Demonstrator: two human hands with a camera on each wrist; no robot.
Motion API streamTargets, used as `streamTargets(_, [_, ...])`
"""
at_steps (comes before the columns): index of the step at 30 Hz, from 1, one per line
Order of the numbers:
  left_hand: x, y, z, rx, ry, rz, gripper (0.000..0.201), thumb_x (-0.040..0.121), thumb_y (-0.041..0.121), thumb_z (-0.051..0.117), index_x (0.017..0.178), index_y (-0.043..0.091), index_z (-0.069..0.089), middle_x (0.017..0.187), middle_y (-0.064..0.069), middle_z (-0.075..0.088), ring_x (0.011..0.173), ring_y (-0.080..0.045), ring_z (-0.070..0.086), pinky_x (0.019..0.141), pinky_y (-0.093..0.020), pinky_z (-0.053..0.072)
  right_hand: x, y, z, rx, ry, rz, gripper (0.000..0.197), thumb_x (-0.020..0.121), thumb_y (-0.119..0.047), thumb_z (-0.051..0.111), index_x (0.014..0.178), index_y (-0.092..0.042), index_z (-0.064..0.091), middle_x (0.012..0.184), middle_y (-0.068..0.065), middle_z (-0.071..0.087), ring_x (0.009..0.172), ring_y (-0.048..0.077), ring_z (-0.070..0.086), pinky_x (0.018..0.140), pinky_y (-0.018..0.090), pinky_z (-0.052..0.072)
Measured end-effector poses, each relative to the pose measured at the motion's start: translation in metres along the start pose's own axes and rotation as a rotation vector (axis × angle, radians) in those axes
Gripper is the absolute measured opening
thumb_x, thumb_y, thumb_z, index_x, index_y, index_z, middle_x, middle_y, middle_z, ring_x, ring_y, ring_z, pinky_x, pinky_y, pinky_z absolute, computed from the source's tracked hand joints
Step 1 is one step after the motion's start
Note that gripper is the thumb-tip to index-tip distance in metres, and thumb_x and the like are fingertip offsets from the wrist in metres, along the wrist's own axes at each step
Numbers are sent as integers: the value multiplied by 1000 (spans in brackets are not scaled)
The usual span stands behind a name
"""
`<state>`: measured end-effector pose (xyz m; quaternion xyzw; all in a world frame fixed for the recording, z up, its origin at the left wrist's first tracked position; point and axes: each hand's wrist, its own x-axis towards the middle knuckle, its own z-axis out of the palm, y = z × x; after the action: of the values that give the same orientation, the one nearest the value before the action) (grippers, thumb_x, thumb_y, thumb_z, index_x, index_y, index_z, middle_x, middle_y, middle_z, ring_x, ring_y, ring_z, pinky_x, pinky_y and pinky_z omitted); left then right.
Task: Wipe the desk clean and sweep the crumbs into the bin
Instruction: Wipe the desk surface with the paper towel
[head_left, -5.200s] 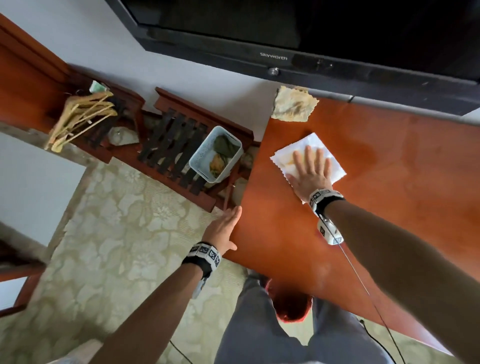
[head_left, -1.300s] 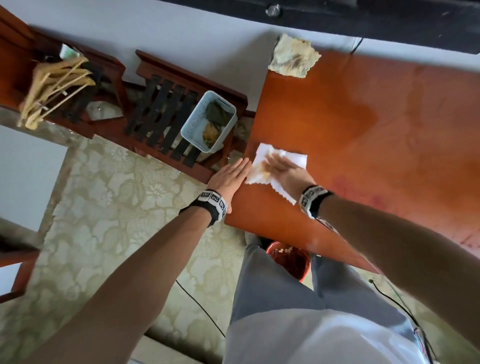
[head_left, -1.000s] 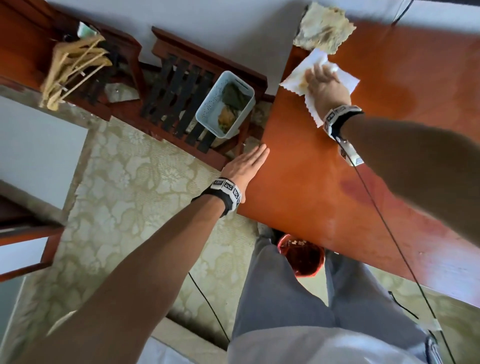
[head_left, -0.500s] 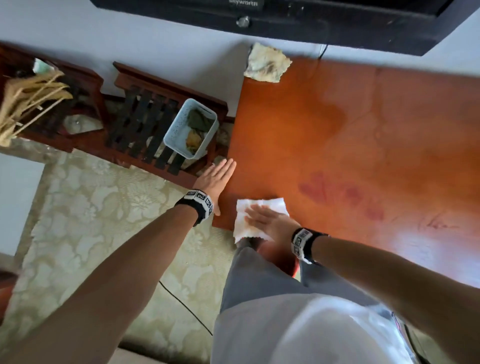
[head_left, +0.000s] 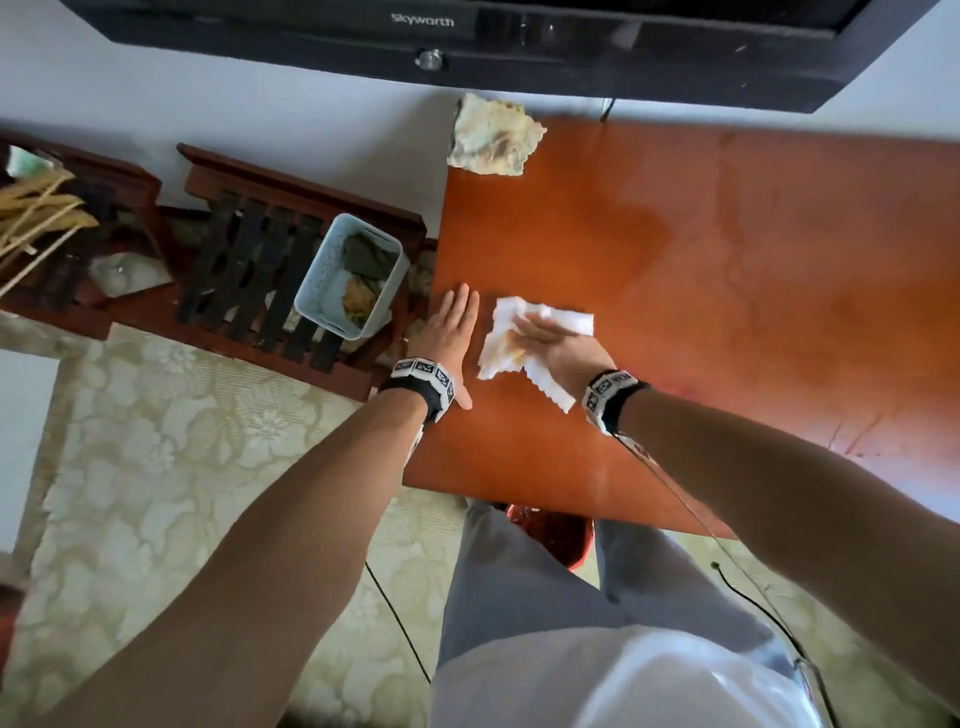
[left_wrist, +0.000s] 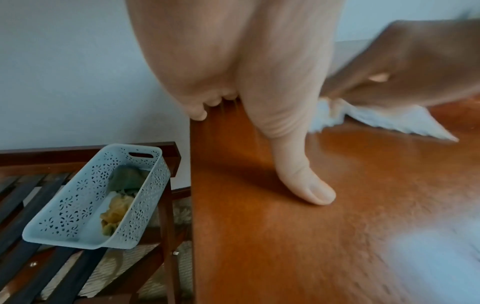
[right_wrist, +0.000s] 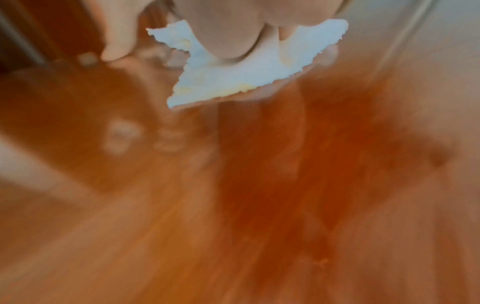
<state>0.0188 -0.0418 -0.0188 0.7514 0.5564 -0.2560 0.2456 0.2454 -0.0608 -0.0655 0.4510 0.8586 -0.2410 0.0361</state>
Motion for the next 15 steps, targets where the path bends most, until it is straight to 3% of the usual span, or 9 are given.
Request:
streamTargets(2, [4, -1, 2, -8, -7, 10, 173, 43, 52, 100, 157, 13, -25, 164, -5, -31, 154, -25, -20, 126, -46, 20, 31, 30, -19, 4, 92, 52, 78, 90, 16, 44, 155, -25, 29, 163, -5, 18, 150, 22, 19, 116, 42, 34])
streamTargets(4, [6, -4, 3, -32, -4, 8, 172, 44, 49, 100, 157, 16, -24, 164, -3, -32, 154, -24, -20, 125, -47, 21, 60, 57, -39, -14, 110, 102, 77, 91, 17, 43, 155, -23, 28, 163, -2, 19, 150, 24, 19, 116, 44, 33])
streamTargets(7, [10, -9, 8, -73, 13, 32, 171, 43, 47, 101, 159, 18, -22, 165, -2, -30, 155, -23, -19, 124, -50, 22, 100, 91, -65, -46, 179, 207, 65, 99, 9, 37, 156, -20, 24, 165, 3, 15, 151, 26, 15, 120, 41, 27])
streamTargets(12, [12, -10, 10, -35, 20, 24, 172, 42, 49, 101, 159, 19, -21, 166, 0, -29, 155, -22, -17, 122, -52, 21, 125, 98, -84, -121, 308, 293, 53, 101, -5, 39, 153, -14, 34, 161, 9, 26, 147, 31, 26, 116, 46, 32])
streamTargets(15, [10, -5, 7, -12, 20, -4, 171, 43, 48, 101, 158, 20, -23, 165, 1, -30, 155, -20, -18, 121, -50, 21, 117, 66, -73, -111, 263, 307, 63, 98, 2, 32, 157, -5, 9, 164, 16, 9, 152, 30, 10, 121, 39, 17])
